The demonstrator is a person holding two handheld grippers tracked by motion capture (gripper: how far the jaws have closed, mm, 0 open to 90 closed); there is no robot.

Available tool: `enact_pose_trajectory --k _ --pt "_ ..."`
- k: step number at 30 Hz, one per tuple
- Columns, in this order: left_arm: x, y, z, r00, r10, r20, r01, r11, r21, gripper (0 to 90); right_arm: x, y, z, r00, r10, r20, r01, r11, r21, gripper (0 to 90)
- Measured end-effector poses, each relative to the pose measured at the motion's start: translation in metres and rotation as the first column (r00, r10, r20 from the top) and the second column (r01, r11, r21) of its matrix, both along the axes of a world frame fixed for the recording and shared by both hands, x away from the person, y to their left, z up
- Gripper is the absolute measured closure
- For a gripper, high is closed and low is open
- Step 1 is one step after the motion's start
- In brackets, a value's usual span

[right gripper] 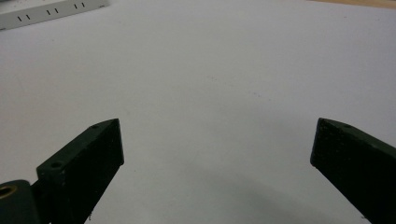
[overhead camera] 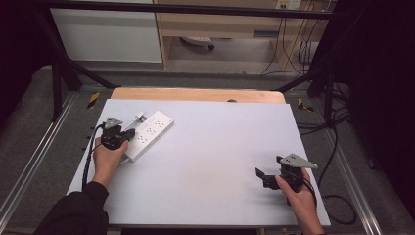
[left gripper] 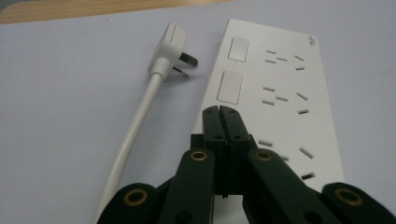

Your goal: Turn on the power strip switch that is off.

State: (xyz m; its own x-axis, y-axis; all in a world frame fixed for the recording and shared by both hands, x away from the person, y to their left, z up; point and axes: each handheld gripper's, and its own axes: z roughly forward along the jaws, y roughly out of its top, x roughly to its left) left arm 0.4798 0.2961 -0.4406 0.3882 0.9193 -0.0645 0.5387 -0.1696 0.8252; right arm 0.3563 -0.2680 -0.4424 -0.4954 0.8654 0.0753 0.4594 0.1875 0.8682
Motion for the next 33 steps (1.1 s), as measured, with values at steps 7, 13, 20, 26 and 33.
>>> enact_pose_trajectory --k 7,13,20,26,33 --pt "0.000 -0.002 0.002 0.9999 -0.005 0.015 0.005 1.0000 0.001 90.0 0.000 0.000 0.000 1.0000 0.000 0.000 0.000 1.0000 0.000 3.1" --pt "0.002 -0.005 0.004 0.9998 -0.012 0.014 0.012 0.9999 -0.002 90.0 0.000 0.000 0.000 1.0000 0.001 0.001 -0.001 1.0000 0.000 3.1" --pt "0.004 -0.008 0.006 0.9995 -0.020 0.023 0.020 0.9998 -0.004 90.0 0.000 -0.001 0.000 1.0000 0.001 0.002 -0.001 1.0000 0.000 3.1" --pt "0.005 -0.011 0.009 0.9993 -0.021 0.031 0.021 0.9997 -0.009 90.0 0.000 -0.001 0.000 1.0000 0.001 0.001 -0.001 1.0000 0.000 3.1" --pt "0.006 -0.013 0.010 0.9988 -0.024 0.042 0.025 0.9995 -0.018 86.9 0.000 -0.001 0.000 1.0000 0.001 0.001 -0.001 1.0000 0.001 3.1"
